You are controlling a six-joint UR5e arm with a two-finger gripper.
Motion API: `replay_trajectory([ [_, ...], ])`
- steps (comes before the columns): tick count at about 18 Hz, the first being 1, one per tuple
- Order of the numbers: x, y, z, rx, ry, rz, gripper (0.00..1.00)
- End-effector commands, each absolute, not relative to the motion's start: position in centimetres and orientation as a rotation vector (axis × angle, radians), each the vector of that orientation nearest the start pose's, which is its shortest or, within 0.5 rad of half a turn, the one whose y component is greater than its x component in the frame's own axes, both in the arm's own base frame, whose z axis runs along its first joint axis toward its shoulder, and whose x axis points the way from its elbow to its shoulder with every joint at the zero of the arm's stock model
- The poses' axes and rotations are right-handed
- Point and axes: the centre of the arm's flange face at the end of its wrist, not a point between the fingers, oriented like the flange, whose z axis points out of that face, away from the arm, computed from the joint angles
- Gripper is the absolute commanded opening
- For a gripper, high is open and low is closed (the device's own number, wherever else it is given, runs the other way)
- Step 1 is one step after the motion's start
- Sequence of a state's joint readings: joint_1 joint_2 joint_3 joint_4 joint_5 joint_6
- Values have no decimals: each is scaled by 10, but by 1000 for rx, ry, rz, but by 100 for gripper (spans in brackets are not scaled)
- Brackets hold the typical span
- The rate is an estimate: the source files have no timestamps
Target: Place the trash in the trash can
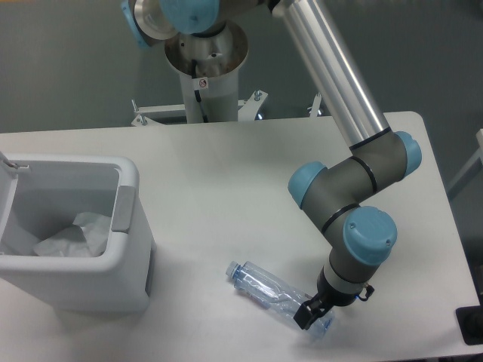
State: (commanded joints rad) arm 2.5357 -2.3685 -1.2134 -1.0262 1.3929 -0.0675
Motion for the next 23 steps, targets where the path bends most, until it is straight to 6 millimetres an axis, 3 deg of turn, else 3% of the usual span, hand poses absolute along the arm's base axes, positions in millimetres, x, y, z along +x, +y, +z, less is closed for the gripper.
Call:
replay_trajectory([
  [8,-546,562,198,-2591,-1456,-173,97],
  [16,-547,568,190,-2599,-1450,-143,89],
  [23,-540,571,193,-2602,-1436,-146,70],
])
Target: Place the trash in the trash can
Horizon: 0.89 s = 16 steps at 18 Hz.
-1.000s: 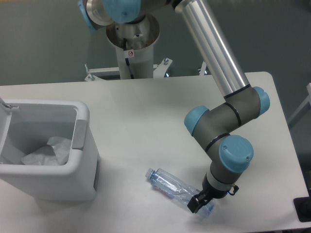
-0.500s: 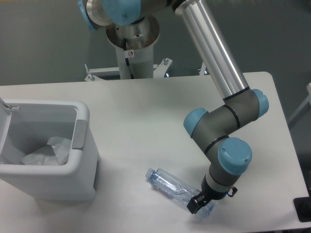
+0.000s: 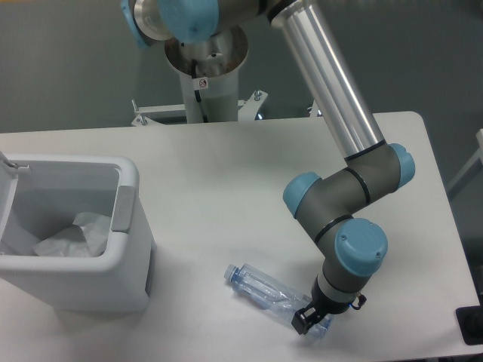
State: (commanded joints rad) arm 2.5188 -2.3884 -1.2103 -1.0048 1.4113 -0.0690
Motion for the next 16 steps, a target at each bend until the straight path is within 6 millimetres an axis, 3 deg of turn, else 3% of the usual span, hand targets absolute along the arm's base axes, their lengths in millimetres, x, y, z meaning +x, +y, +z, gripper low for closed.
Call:
replay_trajectory([
  [8,-536,573,201,-2601,-1421,-140,67],
  [12,-535,573,224,-2581,-1398,-120,66],
  [16,-535,566,318,-2447,-1303,-6,66],
])
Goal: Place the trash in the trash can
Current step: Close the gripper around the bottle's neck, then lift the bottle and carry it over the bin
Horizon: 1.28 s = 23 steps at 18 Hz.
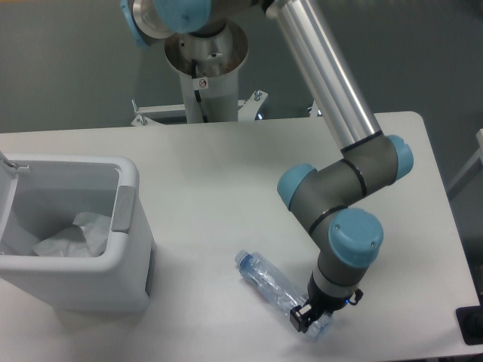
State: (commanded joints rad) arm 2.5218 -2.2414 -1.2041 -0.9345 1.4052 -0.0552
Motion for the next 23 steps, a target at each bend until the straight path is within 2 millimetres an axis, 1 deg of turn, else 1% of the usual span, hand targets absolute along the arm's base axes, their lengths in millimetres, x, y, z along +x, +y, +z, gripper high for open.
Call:
replay_trajectory([
  [1,-534,565,336,-2419,-1270,23,63],
  [2,-532,563,352,-2396,-1244,47,63],
  [3,-530,562,373,-2370,-1216,72,63],
  [4,-524,559,395,-2344,-1186,98,63],
  [6,-508,550,455,-2264,-1127,157,63],
  [7,-501,546,476,-2235,-1104,174,61],
  [8,-493,545,488,-2223,-1085,169,57],
  [9,-486,545,495,-2216,-1067,151,55],
  [11,-474,541,521,-2183,-1027,124,55],
  [12,-471,541,526,-2176,-1016,111,55],
  [13,-458,535,553,-2141,-978,99,55],
  [15,-439,524,584,-2111,-942,110,55],
  [18,-395,531,619,-2091,-850,104,55],
  [19,-383,528,631,-2080,-830,109,55],
  [21,-347,532,655,-2067,-765,107,55],
  [22,-337,529,668,-2051,-746,111,55],
  [23,-325,529,676,-2046,-724,105,55],
])
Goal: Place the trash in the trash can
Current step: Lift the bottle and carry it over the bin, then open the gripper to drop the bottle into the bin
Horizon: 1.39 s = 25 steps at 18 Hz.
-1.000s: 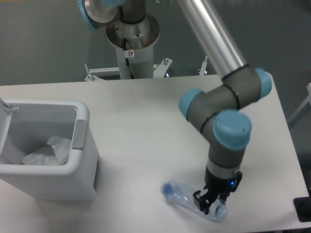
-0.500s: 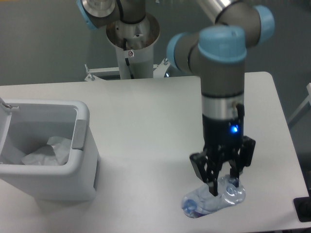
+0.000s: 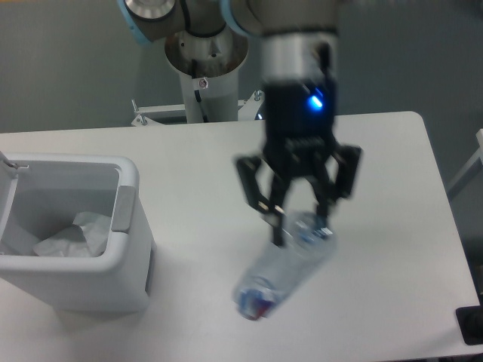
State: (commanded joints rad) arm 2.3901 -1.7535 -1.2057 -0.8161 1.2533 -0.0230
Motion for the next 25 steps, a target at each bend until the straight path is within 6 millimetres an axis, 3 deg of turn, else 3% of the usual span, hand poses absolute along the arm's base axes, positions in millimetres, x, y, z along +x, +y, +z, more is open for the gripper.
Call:
replay_trajectory([
  [1,-303,529,685,-2043,-688,91,55],
  [4,-251,540,687,-2068,-608,45,55],
  [7,-206,542,664,-2126,-558,-7,55],
  [11,-156,550,652,-2172,-479,-63,55],
  [15,-130,551,624,-2229,-452,-107,55],
  [17,-123,542,614,-2245,-454,-111,56],
  [18,-122,539,610,-2253,-457,-116,62],
  [20,-120,537,605,-2263,-450,-113,99],
  [23,-124,536,601,-2272,-446,-100,100],
  [25,-137,533,601,-2273,-437,-67,100],
])
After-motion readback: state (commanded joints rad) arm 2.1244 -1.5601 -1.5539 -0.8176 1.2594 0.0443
